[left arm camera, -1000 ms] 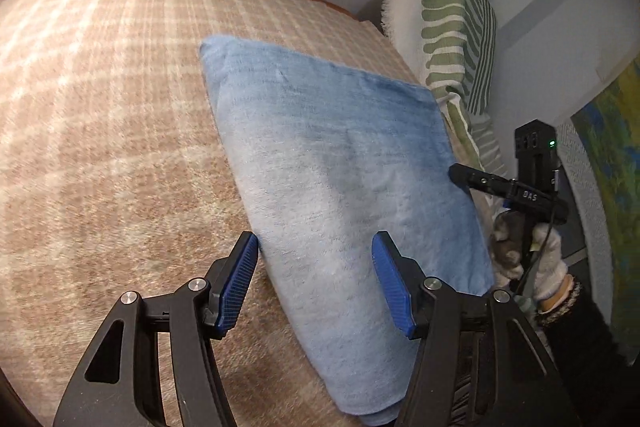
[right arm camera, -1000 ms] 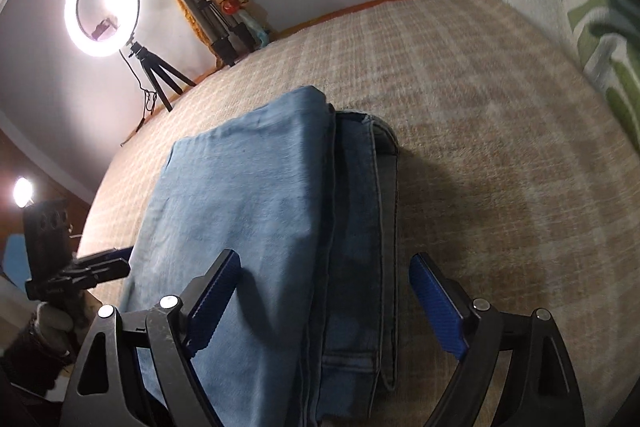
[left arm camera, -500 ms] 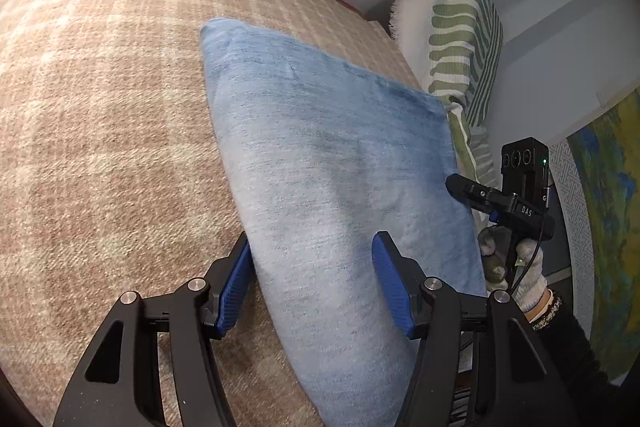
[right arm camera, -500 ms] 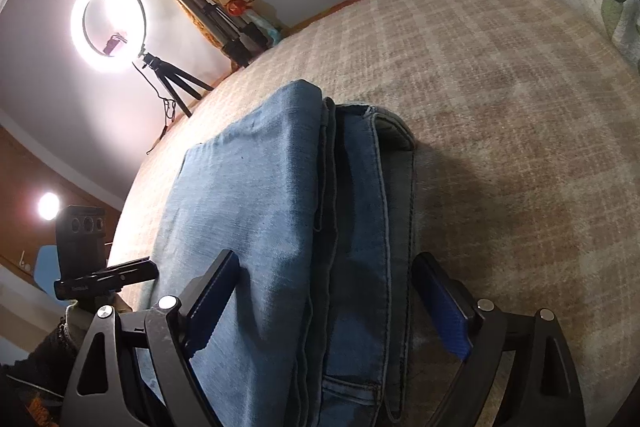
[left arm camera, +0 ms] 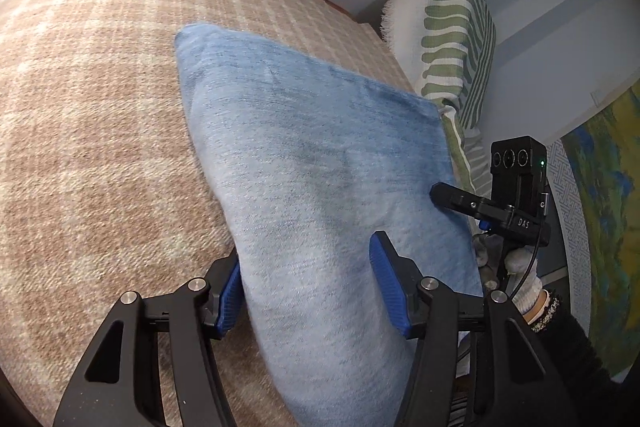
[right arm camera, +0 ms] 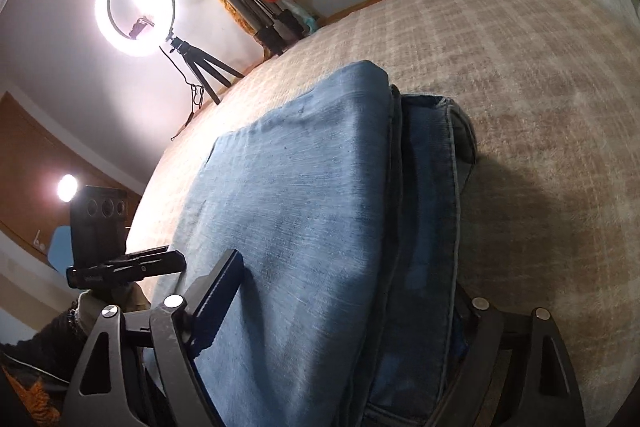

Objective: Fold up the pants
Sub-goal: 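Move both open tools to the folded jeans edge, then grasp the jeans edge with the left tool while the right tool grasps beside it, lifting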

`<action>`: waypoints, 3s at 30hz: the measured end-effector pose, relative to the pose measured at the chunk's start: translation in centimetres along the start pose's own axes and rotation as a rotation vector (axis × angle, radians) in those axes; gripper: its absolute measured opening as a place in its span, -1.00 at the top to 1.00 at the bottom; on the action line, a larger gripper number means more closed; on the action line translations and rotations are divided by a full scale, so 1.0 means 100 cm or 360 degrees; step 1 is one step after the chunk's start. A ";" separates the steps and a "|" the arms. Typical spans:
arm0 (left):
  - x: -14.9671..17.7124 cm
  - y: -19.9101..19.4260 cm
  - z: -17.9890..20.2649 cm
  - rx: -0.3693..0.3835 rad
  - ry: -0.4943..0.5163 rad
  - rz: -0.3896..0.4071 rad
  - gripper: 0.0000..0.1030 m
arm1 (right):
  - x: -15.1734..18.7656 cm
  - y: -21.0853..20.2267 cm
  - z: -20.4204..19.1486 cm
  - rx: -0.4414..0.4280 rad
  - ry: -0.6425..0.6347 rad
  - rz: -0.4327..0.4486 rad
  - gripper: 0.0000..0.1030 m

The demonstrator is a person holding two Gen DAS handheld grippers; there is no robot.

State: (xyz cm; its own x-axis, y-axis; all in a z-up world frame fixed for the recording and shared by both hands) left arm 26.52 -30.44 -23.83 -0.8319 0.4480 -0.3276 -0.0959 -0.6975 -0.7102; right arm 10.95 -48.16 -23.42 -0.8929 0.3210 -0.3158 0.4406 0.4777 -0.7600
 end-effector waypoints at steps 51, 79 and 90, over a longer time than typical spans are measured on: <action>-0.054 -0.035 0.072 -0.0273 0.0466 0.0254 0.69 | -0.057 -0.066 -0.085 0.0449 -0.0240 0.0299 0.49; -0.228 0.056 0.056 -0.0251 0.0484 0.0308 0.69 | -0.245 -0.048 0.023 0.0633 -0.0237 0.0286 0.50; -0.255 0.085 0.044 -0.0345 0.0488 0.0313 0.69 | -0.278 -0.019 0.056 0.0735 -0.0251 0.0260 0.50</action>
State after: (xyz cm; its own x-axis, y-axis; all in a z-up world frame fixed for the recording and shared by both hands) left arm 44.53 -50.27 -18.71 -0.6184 0.4868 -0.6169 0.1927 -0.6671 -0.7196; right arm 34.35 -62.58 -16.36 -0.8348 0.2171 -0.5059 0.5200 0.0092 -0.8541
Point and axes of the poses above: each gripper's, at about its wrist camera, not at the fingertips, and y roughly the way its jaws point, z to its right, x to its underside, the point moved 6 cm from there along y, roughly the way its jaws point, and after that the axes turned 9 degrees about -z, right-handed, at the moved point
